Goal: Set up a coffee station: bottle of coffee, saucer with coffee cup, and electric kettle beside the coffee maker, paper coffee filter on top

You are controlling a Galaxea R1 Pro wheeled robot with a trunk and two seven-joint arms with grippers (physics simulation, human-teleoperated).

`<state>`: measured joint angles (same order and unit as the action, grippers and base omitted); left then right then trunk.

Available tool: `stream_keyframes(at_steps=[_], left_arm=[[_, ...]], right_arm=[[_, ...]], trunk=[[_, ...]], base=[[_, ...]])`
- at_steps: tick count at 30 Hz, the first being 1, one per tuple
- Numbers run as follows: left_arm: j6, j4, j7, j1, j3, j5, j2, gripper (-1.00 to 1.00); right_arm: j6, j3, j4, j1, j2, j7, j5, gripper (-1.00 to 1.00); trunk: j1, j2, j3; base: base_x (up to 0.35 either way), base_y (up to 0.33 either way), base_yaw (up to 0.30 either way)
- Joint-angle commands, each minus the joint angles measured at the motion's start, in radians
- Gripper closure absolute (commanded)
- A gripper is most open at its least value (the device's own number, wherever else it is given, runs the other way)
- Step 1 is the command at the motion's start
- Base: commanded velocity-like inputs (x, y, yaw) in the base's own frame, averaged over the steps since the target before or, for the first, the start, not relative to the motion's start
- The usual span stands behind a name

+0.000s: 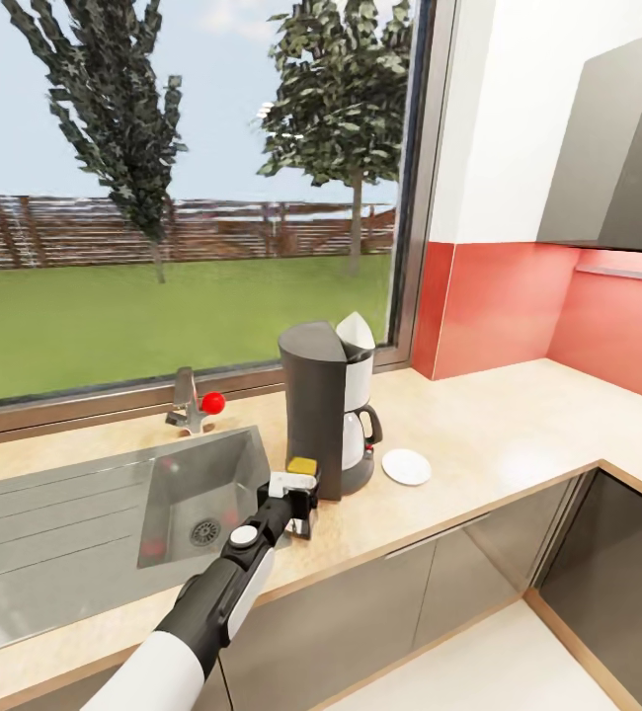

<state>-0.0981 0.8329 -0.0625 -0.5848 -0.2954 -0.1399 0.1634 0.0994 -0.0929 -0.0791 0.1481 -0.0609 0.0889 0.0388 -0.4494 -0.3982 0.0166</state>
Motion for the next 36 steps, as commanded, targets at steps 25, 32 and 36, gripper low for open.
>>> stream_keyframes(at_steps=[25,32,36], left_arm=[[0.02,0.004,-0.007,0.015,-0.001,-0.013,-0.006,-1.0],[0.124,0.082,-0.008,0.205,0.002,-0.01,-0.025,-1.0],[0.208,0.146,-0.008,0.363,0.002,-0.006,-0.066,-1.0]], right_arm=[[0.005,-0.007,0.001,0.001,0.0,0.0,0.004,-1.0],[0.005,-0.006,0.001,0.001,0.0,0.0,0.004,-1.0],[0.005,-0.006,0.001,0.001,0.0,0.0,0.004,-1.0]], trunk=[[-0.001,-0.002,0.002],[-0.001,-0.002,0.002],[-0.001,-0.002,0.002]], base=[[-0.241,0.0,0.0],[-0.178,0.0,0.0],[-0.012,0.0,0.0]])
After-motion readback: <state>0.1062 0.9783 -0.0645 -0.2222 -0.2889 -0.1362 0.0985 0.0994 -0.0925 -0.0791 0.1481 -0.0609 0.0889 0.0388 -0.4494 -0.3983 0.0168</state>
